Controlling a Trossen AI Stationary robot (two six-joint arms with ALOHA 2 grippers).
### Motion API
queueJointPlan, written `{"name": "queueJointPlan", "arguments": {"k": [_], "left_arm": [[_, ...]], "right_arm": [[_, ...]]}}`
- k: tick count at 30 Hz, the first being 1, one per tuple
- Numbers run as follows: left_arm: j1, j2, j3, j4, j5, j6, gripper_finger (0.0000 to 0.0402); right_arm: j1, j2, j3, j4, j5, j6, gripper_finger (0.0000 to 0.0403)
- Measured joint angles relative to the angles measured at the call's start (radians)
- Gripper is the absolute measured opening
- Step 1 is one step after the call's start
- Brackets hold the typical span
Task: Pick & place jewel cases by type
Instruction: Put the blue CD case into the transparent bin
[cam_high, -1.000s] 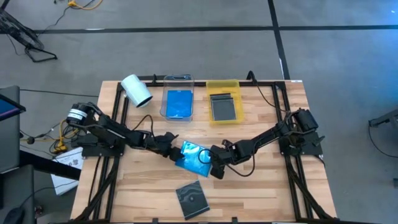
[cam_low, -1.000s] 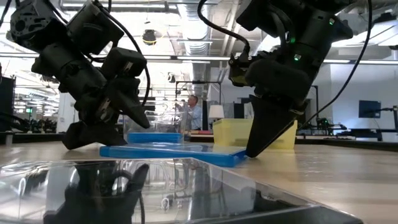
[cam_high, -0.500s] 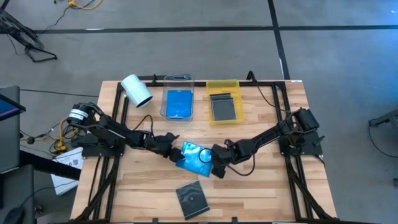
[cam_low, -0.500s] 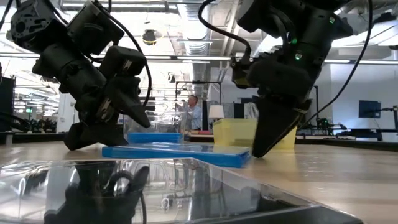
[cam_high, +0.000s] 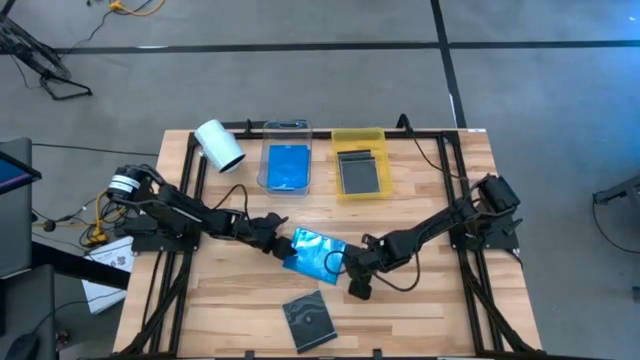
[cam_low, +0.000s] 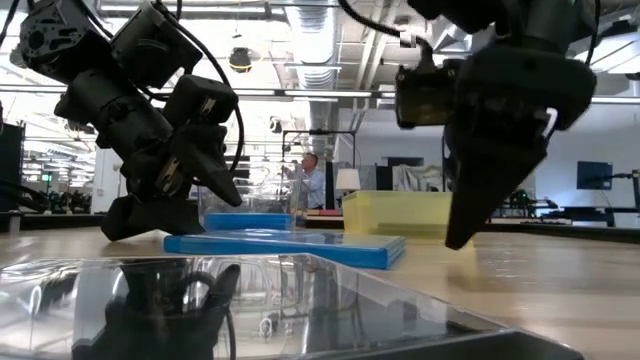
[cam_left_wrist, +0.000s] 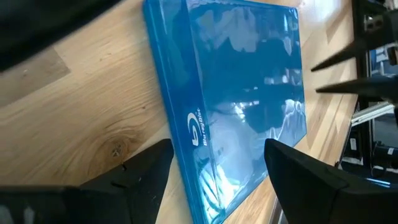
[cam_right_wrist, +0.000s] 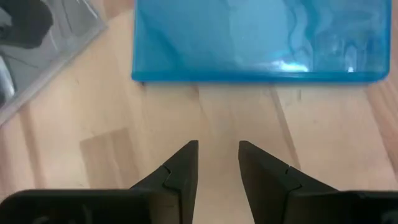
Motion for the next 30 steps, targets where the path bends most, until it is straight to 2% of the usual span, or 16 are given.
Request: {"name": "queueJointPlan", "arguments": {"k": [23,30], "left_arm": [[0.001,0.002,-0.006,0.010,0.030,-0.027,0.0268],[0.005,0.004,-0.009,0.077,0.057,0.004,0.0268]], "right_arm": [[-0.014,0.093,0.004,0.150,0.004,0.017,0.0108],[-0.023,0.095,0.003,0.158,0.001,-0.007,0.0108]]}}
